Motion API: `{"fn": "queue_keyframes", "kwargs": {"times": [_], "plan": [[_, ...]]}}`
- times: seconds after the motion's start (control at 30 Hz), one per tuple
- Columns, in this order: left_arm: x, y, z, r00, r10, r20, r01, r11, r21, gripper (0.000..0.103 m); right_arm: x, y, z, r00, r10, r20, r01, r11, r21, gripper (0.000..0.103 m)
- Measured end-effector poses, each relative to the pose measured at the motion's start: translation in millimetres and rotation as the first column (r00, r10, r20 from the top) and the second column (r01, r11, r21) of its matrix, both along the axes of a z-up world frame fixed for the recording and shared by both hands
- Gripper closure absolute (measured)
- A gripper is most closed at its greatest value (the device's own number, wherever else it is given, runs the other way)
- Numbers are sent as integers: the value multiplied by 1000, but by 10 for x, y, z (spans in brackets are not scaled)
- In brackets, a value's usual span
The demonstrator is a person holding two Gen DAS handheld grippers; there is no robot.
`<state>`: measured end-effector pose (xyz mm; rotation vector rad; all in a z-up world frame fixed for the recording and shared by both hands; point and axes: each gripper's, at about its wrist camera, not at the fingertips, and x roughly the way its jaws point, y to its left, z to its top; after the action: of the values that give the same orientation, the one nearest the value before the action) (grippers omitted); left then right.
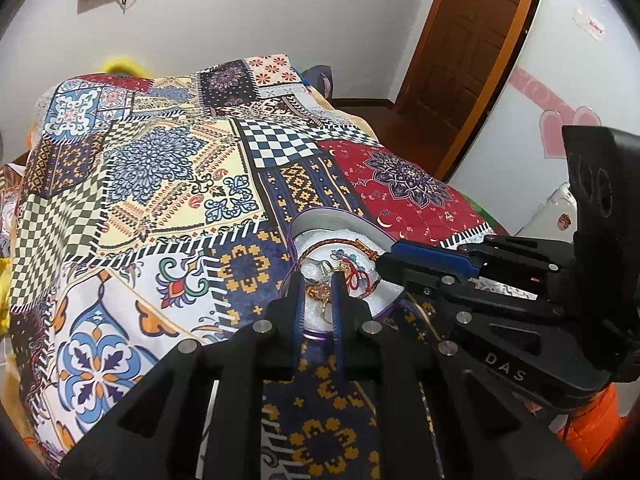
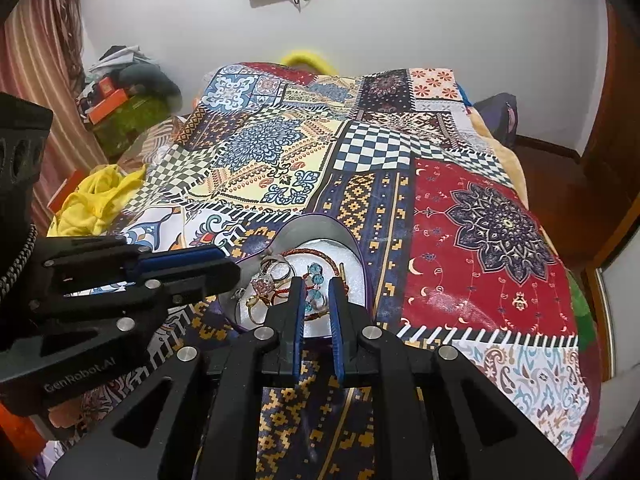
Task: Organize jewelry
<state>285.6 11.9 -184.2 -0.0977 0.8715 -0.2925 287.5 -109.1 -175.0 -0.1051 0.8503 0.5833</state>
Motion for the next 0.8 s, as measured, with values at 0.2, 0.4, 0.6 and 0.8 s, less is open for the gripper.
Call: {"fn": "queue_keyframes", "kwargs": {"times": [0.2,0.4,0.6,0.8], "plan": [[-156,65,198,999,29,33,-29,1000,-5,76,-150,-17,204,998,-8,62,9,1000,-22,85],[-437,126,566,993,57,104,-56,998,-16,76,-405,-78,549,990,-20,140,20,1000,6,83],[-881,123,1119,966,75,249,-75,997,-9,71,-835,-230,1085,962,-53,267,29,995,90,83],[-1480,123,1679,892,109,438,-114,993,-16,62,-1441,-377,1600,891,-109,440,32,983,179,83]]}}
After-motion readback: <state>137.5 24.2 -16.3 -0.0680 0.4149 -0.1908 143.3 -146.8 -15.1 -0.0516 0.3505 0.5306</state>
